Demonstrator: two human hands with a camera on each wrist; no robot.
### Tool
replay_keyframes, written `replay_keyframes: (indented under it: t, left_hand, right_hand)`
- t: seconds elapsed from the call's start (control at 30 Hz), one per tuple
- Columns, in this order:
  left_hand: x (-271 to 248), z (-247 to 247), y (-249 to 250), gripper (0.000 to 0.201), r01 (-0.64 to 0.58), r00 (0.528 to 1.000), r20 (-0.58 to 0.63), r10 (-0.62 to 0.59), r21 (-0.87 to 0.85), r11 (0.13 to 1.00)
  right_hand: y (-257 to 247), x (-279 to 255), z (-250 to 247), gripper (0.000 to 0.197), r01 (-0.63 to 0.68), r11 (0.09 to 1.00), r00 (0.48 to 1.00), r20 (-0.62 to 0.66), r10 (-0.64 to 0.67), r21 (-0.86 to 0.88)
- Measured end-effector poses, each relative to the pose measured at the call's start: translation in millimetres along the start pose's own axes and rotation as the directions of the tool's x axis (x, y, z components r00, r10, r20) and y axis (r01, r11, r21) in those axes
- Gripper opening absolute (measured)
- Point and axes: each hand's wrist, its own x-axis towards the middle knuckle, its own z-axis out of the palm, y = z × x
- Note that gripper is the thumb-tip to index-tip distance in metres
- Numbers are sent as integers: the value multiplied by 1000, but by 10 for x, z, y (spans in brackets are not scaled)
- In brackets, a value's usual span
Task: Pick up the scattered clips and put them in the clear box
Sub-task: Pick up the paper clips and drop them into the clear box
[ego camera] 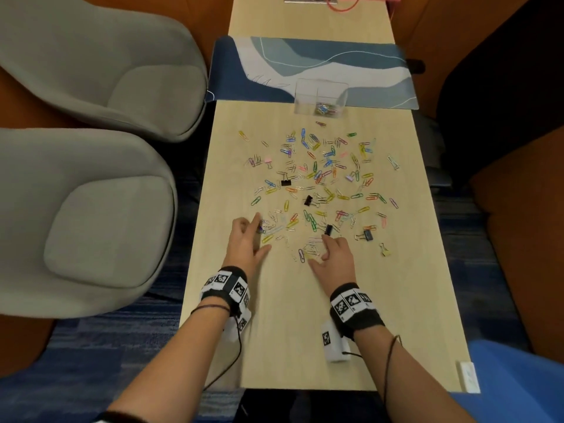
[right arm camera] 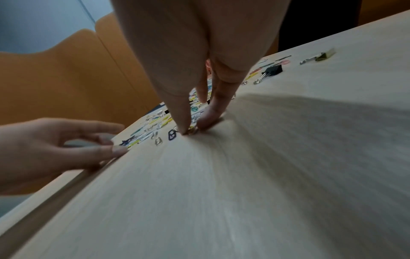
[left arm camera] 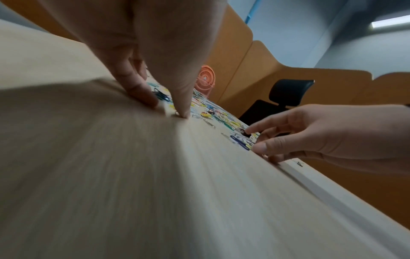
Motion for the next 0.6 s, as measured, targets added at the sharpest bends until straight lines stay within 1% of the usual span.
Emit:
replay_keyframes:
  t: [0.03,0.13,0.2,0.27,0.33,0.4,0.5,0.6]
  left_hand:
    - [62,13,22,67,-33,999,0,34,41,999]
    - [174,9,53,47,-67,998,10,66,147,987]
    - [188,-11,46,37,-94,995,-9,97,166,982]
    - [183,-39,50,29,-107,993,-31,114,164,981]
    - [186,-56,67,26,-102,993,-45,110,156,982]
    - [189,-73,103,24,-92,993,-57,101,147,985]
    - [216,-94,132,23,-91,993,-56,101,154,984]
    - [274,-127,142,21,-99,994,-29,105,171,980]
  right_hand:
    - [-10,20,14,67,22,999,1000,12,-22,-29]
    - [-46,54,48,61,104,985,994,47,-99,-135]
    - [-67,63,48,51,145,973,988,74,-134,-181]
    - [-83,85,42,37,177,968,983,78,-165,-176]
    - [-92,117,31,24,190,969,981,65,-182,-157]
    - [-91,165,19,18,197,968,980,57,-191,-155]
    - [-114,247,-12,19,214,955,976,82,-201,-205]
    - [-179,337,-45,22,229,929,968,169,-185,-292]
